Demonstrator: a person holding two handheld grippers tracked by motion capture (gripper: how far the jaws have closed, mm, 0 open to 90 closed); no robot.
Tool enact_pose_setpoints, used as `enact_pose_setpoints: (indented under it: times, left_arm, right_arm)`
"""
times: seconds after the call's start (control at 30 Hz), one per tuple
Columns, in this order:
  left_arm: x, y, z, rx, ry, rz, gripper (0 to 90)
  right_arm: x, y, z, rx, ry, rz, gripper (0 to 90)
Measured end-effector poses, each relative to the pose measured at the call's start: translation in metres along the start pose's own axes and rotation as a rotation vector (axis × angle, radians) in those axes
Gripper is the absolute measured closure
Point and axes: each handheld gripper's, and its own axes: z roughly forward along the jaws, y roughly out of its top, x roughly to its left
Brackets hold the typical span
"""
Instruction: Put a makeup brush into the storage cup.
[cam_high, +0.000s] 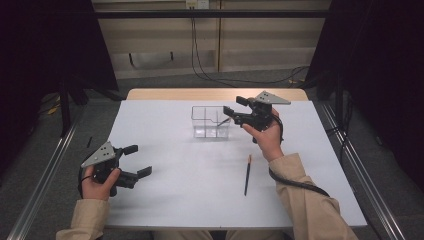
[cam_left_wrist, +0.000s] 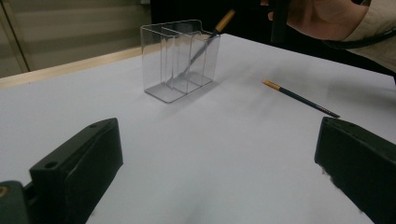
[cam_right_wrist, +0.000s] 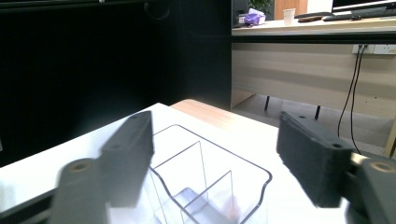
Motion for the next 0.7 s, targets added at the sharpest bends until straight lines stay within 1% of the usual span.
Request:
enact_pose_setpoints:
  times: [0.17,0.27,0.4,0.7]
  left_arm:
    - [0.000,0.000,0.000,0.001,0.000,0.001,0.9]
    - [0.000,0.000,0.000,-0.001,0.000,0.002,0.9]
    - [0.000,0.000,0.000,-0.001,0.002,-0.001,0.9]
    - [-0.001,0.000,0.001,0.002,0.001,-0.001,0.9]
  right_arm:
    - [0.001,0.000,-0.009,0.001,0.016,-0.018,17.7]
    - [0.002,0.001,-0.016,0.000,0.033,-0.020,16.9]
    - [0.002,0.001,-0.025,0.006,0.038,-0.044,15.1]
    - [0.006,-0.003,-0.047,0.021,0.048,-0.081,12.0]
